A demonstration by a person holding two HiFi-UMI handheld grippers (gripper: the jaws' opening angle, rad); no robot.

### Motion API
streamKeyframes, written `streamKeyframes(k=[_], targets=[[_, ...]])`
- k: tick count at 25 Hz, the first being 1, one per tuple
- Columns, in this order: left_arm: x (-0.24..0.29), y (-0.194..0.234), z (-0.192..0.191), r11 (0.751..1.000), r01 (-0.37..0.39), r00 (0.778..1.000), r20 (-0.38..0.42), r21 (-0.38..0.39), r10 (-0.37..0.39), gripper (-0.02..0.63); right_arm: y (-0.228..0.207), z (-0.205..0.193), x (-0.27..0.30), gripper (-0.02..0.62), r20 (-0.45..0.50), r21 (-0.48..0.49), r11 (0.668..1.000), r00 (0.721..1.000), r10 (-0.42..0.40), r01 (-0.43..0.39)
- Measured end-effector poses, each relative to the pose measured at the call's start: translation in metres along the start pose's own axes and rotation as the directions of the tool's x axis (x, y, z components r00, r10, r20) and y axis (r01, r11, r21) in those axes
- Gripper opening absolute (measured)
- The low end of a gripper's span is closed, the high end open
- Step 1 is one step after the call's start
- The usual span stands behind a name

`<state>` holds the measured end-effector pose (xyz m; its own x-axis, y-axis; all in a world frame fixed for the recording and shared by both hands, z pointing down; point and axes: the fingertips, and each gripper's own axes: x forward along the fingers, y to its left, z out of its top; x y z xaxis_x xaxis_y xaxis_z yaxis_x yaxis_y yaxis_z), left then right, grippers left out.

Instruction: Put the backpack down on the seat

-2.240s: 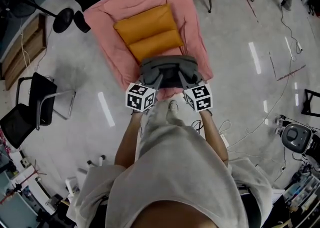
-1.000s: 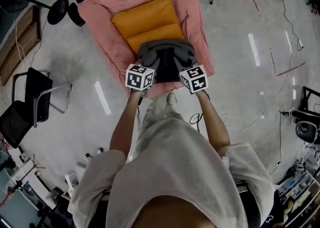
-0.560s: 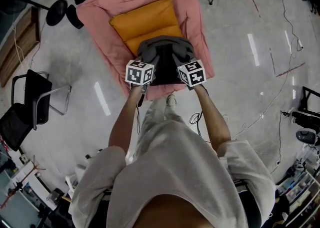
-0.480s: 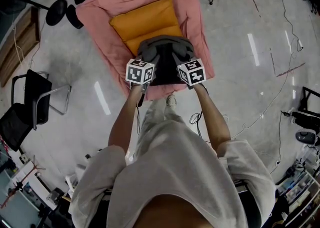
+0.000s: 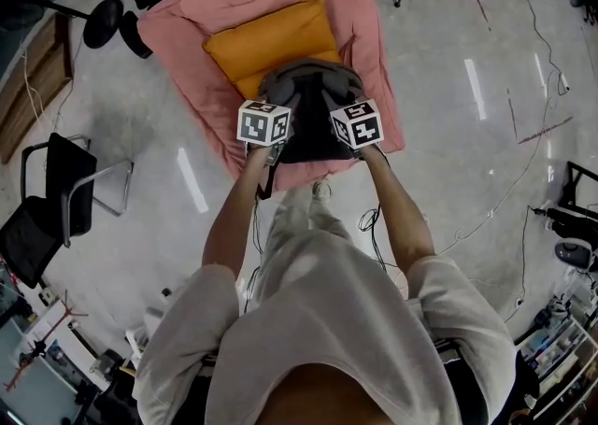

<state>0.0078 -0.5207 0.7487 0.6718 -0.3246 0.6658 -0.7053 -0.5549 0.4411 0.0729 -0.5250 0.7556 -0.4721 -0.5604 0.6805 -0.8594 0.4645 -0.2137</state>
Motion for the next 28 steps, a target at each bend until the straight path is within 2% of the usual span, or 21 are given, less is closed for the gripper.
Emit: streamKeyframes(k=[9,24,26,28], targets=[[0.024,0.025,0.010,0.999,-0.002,1.000,0.001,-0.034,0.002,0.018,-0.017,0.009,0.031,0.032,-0.026,0.012,1.000,1.000,-0.006,0.006],[0.042,0.041,0.014,1.000,0.019,1.000,0.008,-0.009,-0.019,0.020,-0.028,0.013,0.055,0.049,-0.017,0.043,0.999,1.000,-0.011,0.011],[0.042,0.040,0.012,1.000,0.013,1.000,0.009,0.001,-0.013,0.048,-0.028,0.011,0.054,0.066,-0.017,0.049,0.999,1.000,-0.010,0.011],[0.042,0.041,0.009,1.000,0.005,1.000,0.006,0.006,-0.005,0.157,-0.027,0.008,0.054,0.103,-0.021,0.054,0.998,1.000,-0.009,0.010]])
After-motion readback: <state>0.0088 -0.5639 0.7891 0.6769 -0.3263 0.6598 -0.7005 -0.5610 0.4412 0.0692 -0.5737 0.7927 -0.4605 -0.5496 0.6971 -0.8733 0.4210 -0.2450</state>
